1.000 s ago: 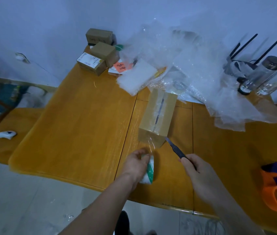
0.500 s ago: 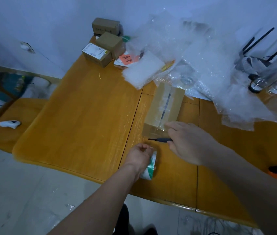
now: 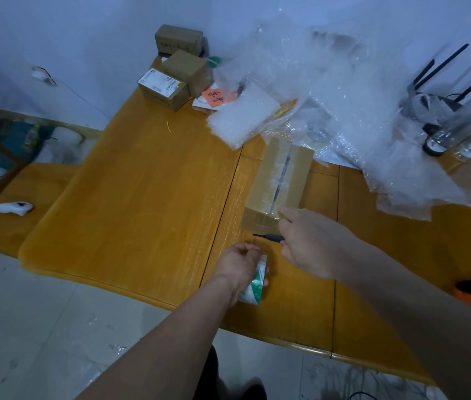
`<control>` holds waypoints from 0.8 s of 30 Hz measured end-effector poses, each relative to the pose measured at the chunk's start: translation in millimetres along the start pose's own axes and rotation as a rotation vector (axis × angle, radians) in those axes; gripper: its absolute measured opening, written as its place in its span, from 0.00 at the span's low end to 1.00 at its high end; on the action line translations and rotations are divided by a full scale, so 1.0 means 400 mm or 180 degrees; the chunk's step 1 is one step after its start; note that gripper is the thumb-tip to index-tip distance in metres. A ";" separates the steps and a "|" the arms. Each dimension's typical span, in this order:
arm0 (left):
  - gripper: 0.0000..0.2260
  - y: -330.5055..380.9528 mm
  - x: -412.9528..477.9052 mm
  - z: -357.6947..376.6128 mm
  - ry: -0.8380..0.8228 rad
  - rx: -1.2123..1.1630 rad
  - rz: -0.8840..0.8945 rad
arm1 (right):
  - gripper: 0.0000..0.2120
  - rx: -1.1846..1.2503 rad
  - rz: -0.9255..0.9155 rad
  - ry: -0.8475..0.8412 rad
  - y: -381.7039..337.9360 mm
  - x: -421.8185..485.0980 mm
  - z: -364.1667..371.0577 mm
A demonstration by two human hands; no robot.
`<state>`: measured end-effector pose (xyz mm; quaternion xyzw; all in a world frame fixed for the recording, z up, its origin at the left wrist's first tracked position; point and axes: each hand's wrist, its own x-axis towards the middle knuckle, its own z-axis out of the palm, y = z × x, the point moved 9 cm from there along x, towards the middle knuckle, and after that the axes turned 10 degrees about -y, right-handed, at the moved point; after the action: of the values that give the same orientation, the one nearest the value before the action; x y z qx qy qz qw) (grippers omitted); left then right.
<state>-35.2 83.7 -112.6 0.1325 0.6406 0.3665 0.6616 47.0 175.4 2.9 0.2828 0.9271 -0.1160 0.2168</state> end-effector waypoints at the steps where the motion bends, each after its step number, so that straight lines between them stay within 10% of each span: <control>1: 0.08 0.002 -0.001 -0.003 0.0011 0.0052 0.0010 | 0.15 -0.0007 -0.0001 0.0033 -0.004 0.000 0.000; 24: 0.10 0.013 -0.006 0.000 0.0120 0.0138 -0.0017 | 0.13 0.0011 0.0232 -0.0078 -0.025 0.001 -0.002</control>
<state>-36.6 85.7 -107.6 0.1382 0.6611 0.3533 0.6473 40.7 167.8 4.3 0.3153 0.9133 -0.1132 0.2317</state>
